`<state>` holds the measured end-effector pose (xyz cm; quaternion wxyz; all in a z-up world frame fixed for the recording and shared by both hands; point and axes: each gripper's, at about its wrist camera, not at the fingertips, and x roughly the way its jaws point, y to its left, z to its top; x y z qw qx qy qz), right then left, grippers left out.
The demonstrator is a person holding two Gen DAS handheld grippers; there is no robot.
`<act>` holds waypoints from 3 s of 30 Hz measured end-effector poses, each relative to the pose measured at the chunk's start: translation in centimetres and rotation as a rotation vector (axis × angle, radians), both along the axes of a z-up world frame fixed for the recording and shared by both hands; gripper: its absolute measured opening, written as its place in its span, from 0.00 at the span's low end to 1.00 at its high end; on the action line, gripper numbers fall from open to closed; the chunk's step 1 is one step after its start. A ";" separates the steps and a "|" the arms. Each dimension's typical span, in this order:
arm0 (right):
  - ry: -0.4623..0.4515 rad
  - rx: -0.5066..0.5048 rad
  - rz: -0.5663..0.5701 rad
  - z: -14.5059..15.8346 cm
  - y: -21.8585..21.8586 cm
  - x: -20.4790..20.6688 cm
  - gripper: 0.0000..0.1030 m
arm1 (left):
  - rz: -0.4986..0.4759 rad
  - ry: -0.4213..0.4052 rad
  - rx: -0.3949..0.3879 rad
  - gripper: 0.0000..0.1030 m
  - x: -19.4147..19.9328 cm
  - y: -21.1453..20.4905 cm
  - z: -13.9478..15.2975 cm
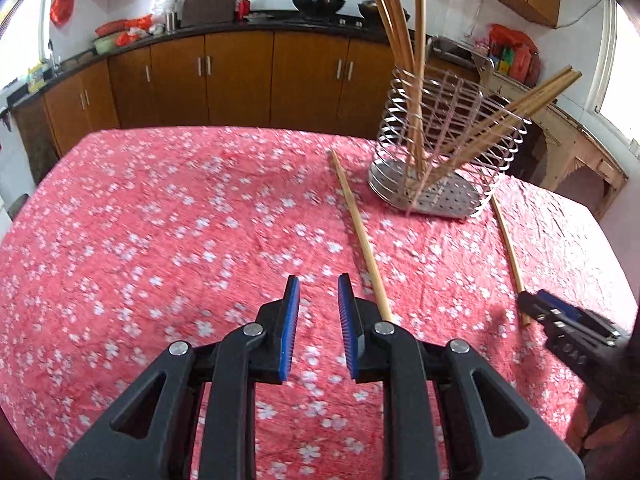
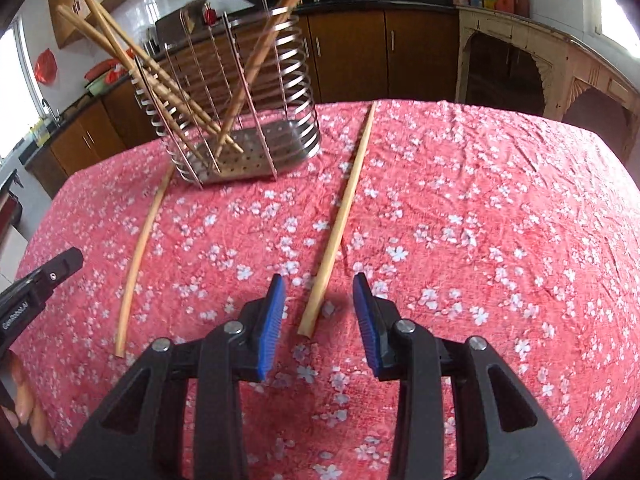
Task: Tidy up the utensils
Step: 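Move both tools down to the last chopsticks on the cloth, then close the right tool on a chopstick while the left tool grasps the last one, then lift both chopsticks upright and carry them over the wire basket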
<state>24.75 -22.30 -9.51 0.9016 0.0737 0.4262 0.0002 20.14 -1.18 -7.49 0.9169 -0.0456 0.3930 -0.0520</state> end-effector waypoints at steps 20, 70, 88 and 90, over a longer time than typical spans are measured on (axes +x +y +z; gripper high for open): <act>-0.016 0.044 -0.167 0.1 -5.1 -0.8 0.08 | -0.040 0.078 0.034 0.28 1.0 -2.8 -2.2; -0.015 0.026 -0.198 0.1 -7.9 -2.8 0.08 | 0.004 0.071 0.148 0.31 2.4 2.3 -3.1; -0.184 -0.065 -0.155 4.0 -7.2 -7.6 0.08 | -0.083 -0.029 0.026 0.07 -2.1 4.1 1.1; -0.247 -0.079 -0.155 5.9 -7.3 -8.5 0.08 | -0.093 -0.085 0.008 0.07 -3.0 4.5 2.8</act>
